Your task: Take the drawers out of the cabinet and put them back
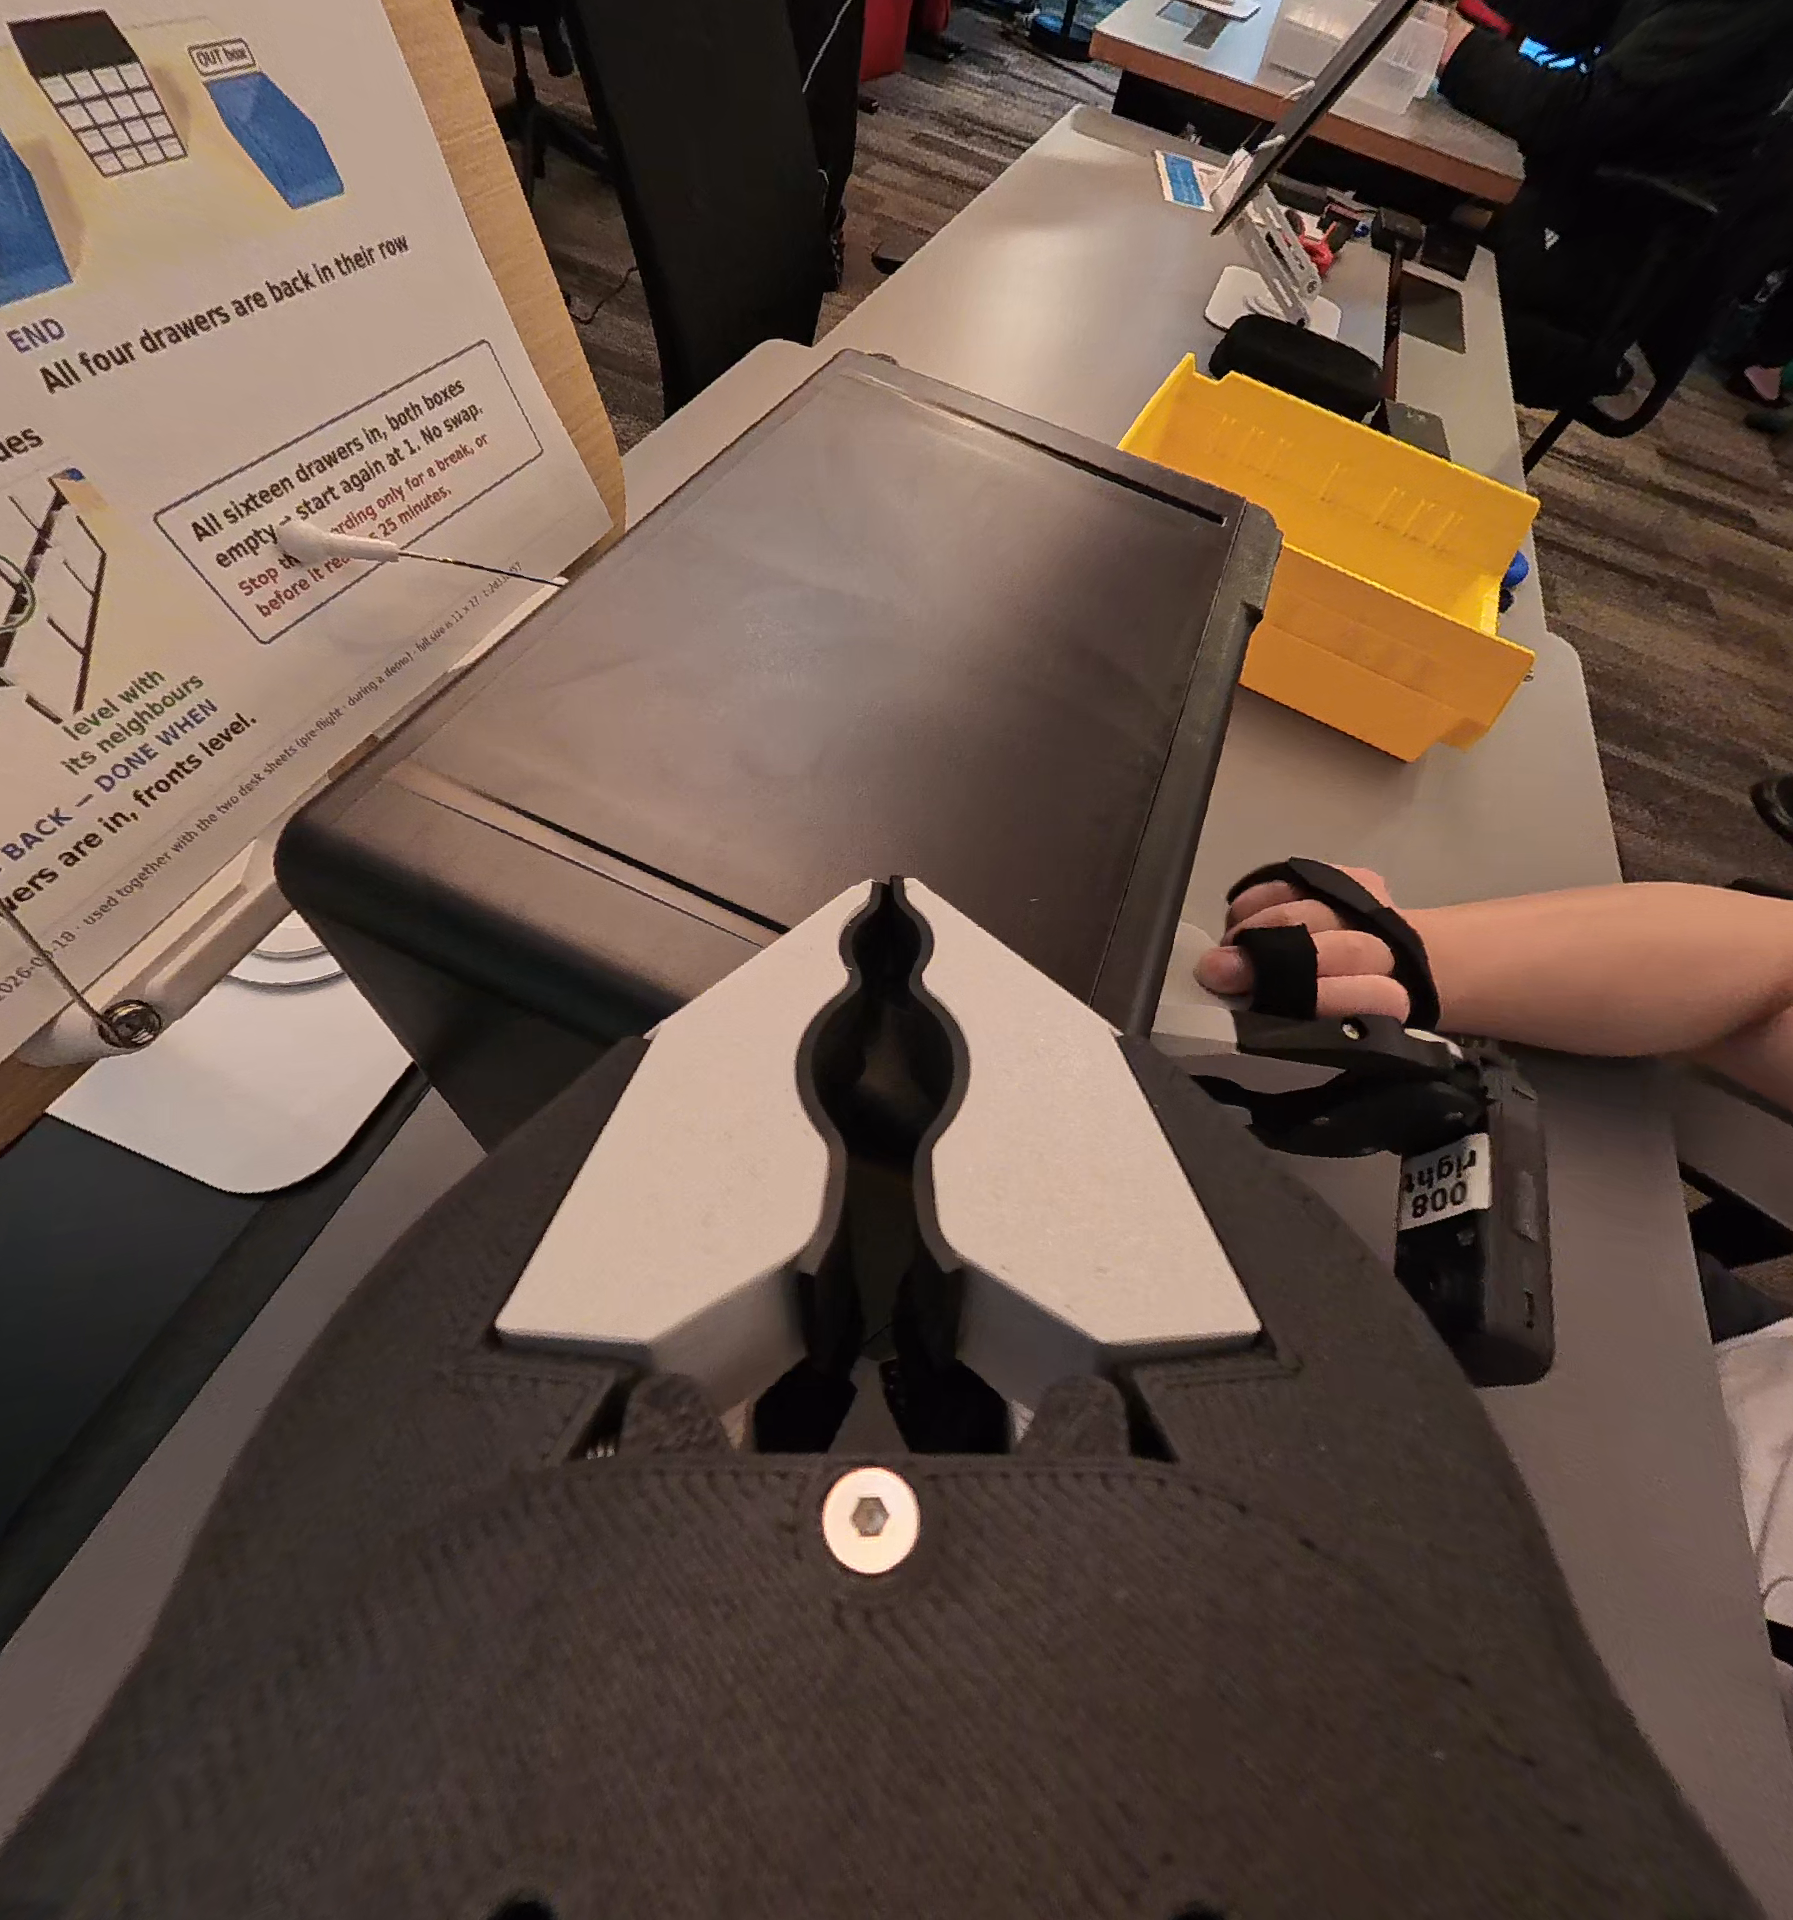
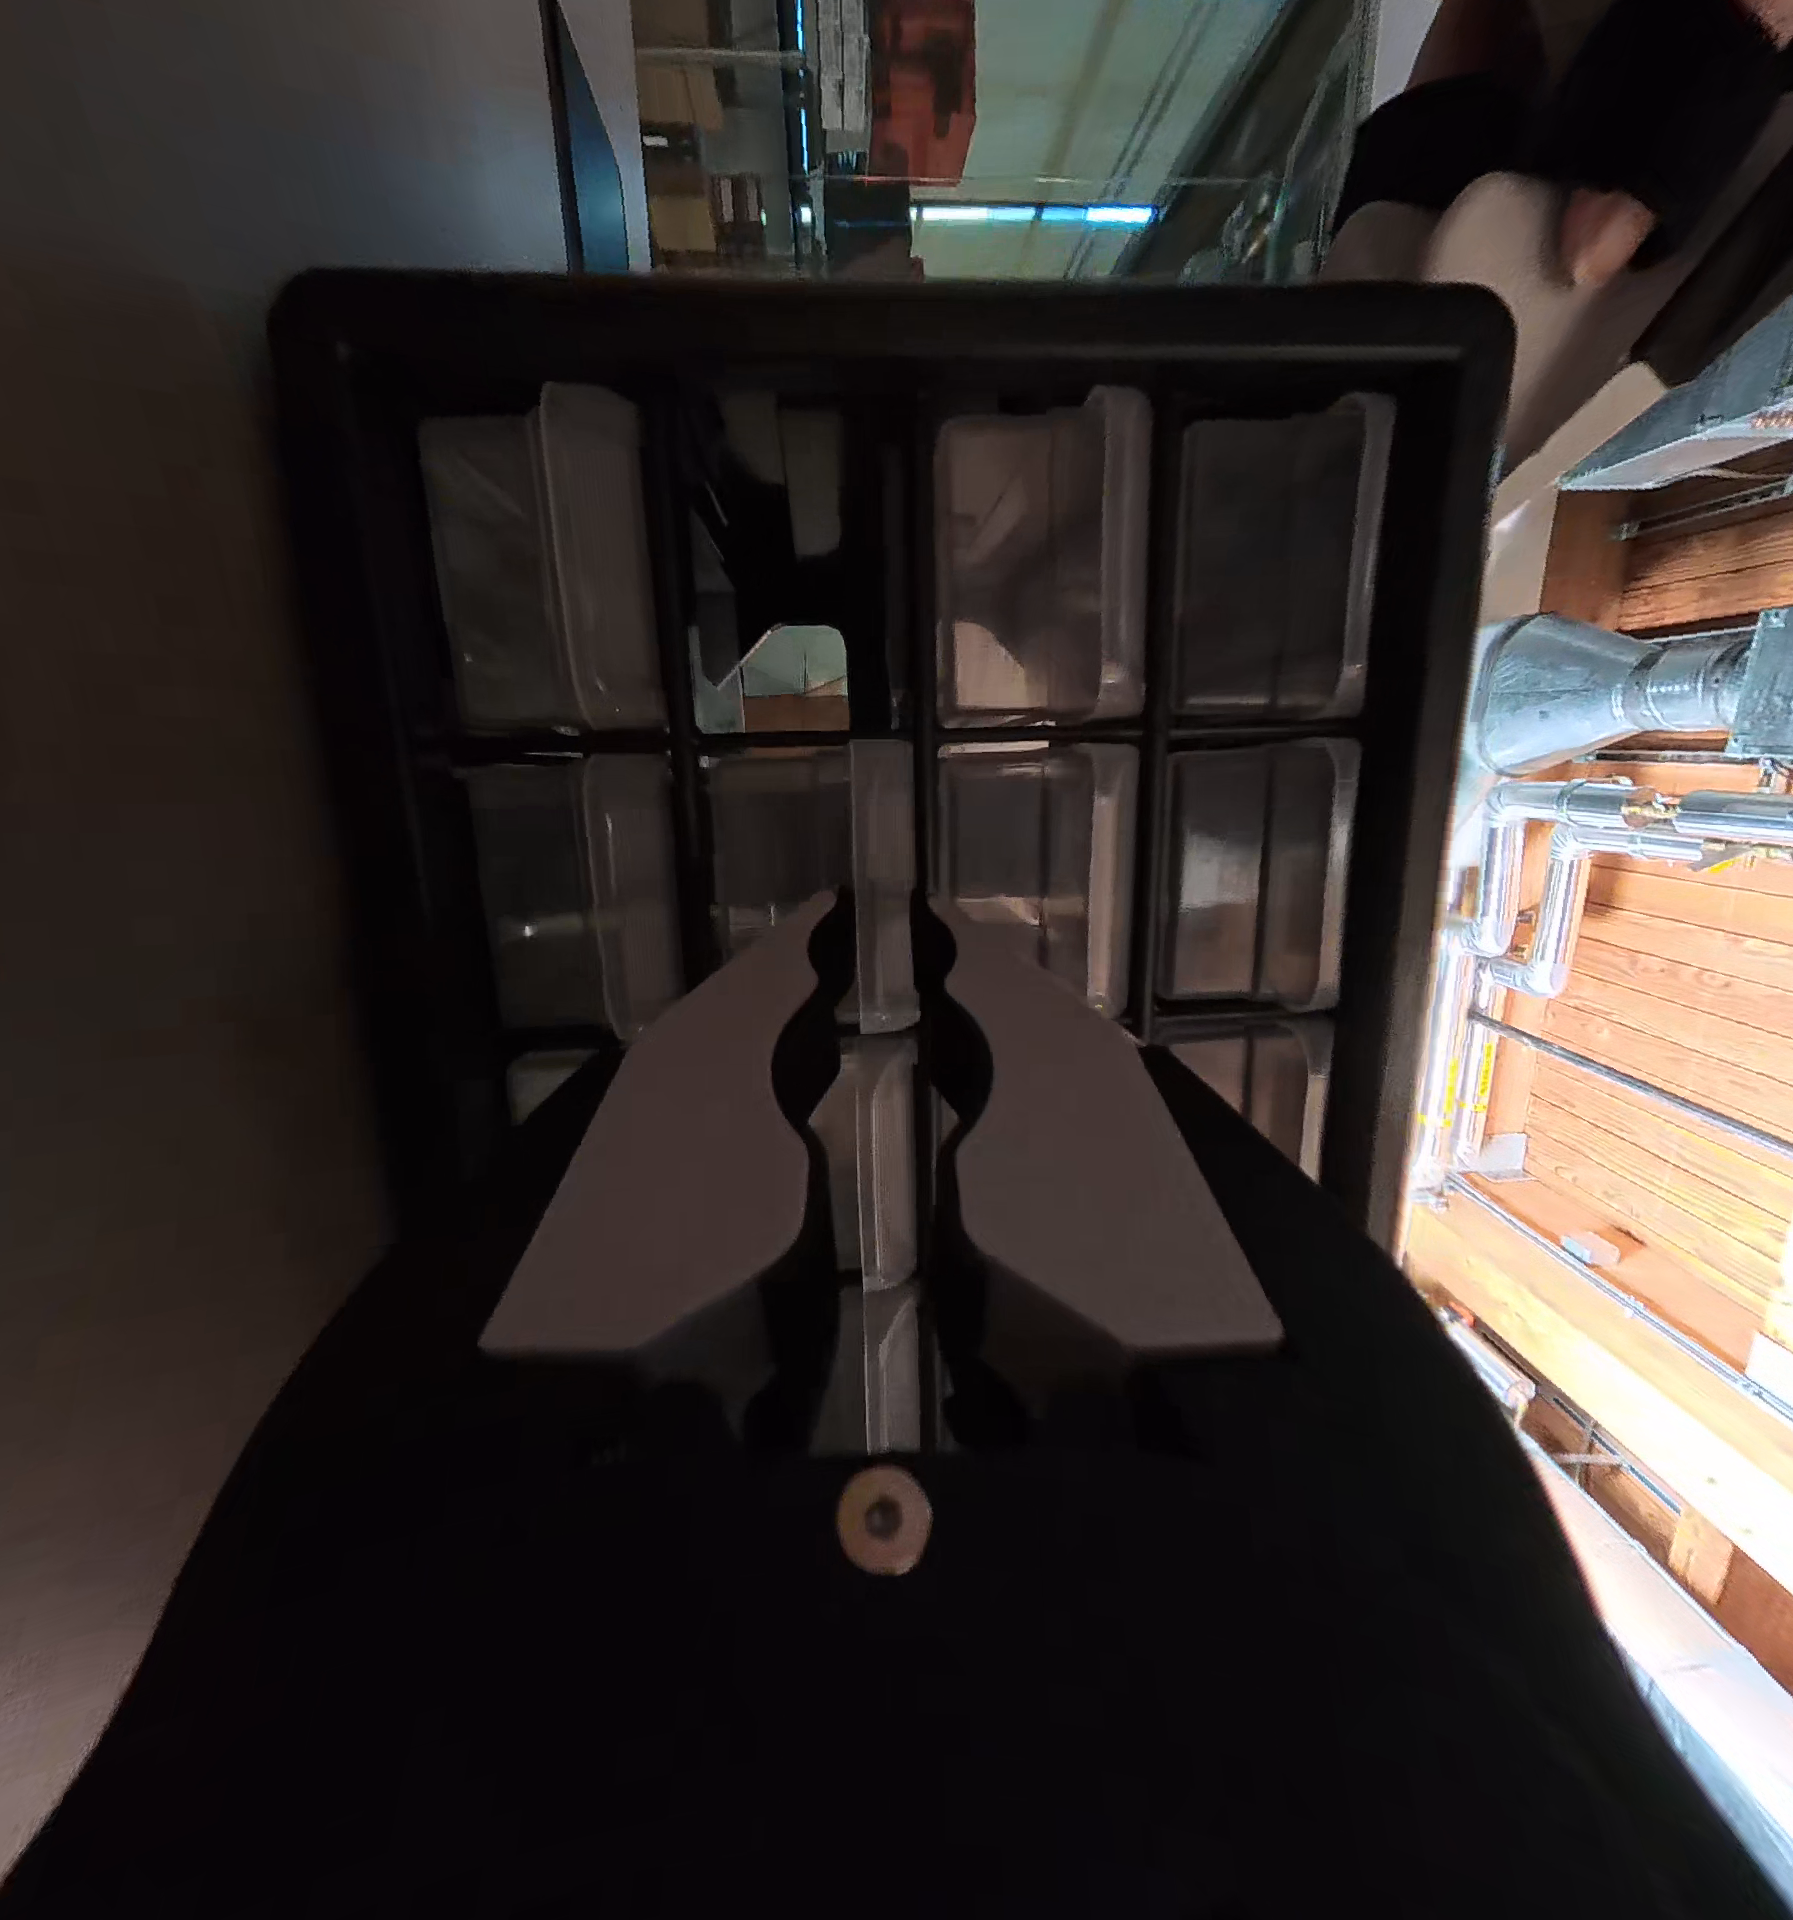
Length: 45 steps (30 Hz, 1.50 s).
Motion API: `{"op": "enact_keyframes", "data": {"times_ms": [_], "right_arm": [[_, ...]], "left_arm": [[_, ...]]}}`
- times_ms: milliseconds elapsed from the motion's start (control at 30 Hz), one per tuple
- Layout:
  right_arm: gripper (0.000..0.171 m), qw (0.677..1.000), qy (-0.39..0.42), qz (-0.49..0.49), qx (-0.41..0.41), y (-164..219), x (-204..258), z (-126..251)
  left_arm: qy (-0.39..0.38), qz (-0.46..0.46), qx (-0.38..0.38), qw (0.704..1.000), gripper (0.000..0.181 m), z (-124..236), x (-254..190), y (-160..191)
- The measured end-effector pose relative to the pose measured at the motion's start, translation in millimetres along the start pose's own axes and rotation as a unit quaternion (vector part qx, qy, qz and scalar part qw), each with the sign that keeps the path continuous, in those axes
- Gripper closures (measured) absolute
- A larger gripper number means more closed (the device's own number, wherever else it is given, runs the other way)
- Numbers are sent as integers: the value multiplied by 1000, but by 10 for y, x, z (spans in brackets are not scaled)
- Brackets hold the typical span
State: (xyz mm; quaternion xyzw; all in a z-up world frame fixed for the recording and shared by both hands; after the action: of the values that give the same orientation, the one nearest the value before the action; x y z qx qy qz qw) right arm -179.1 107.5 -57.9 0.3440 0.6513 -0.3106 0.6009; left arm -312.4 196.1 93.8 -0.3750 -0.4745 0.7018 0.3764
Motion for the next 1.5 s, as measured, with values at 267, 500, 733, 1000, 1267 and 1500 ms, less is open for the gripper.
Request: {"op": "enact_keyframes", "data": {"times_ms": [267, 500, 733, 1000, 1267, 1500], "right_arm": [[148, 992, -91, -68, -63, -292, -184, 369], [137, 909, -328, -253, -35, -86, -505, 80], [154, 839, -469, -275, 21, 70, -378, -85], [156, 766, -541, -346, -20, -71, -426, 154], [157, 739, -577, -345, -46, -331, -455, 495], [157, 743, -577, -338, -35, -332, -467, 615]], "left_arm": [[0, 1, 0, 1000, 181, 0, 2, 0], [0, 2, 0, 1000, 181, 1, 1, 0], [3, 5, -2, 1000, 181, 2, 6, 1], [4, 5, -2, 1000, 181, 2, 6, 2], [5, 6, -3, 1000, 181, 3, 8, 3], [7, 7, -4, 1000, 181, 4, 11, 3]]}}
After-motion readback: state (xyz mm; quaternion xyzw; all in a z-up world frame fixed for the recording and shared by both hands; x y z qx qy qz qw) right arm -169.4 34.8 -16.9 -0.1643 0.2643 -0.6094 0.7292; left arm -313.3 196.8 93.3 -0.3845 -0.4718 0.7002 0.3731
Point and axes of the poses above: each gripper's, where its closed fingertips meet, z back along the fingers, y out of its underside, x = y × z across the jaws, the point moved 7 cm from there along z, back along the fingers, and after that the axes turned 10 degrees about -x, right-handed, at the moved point
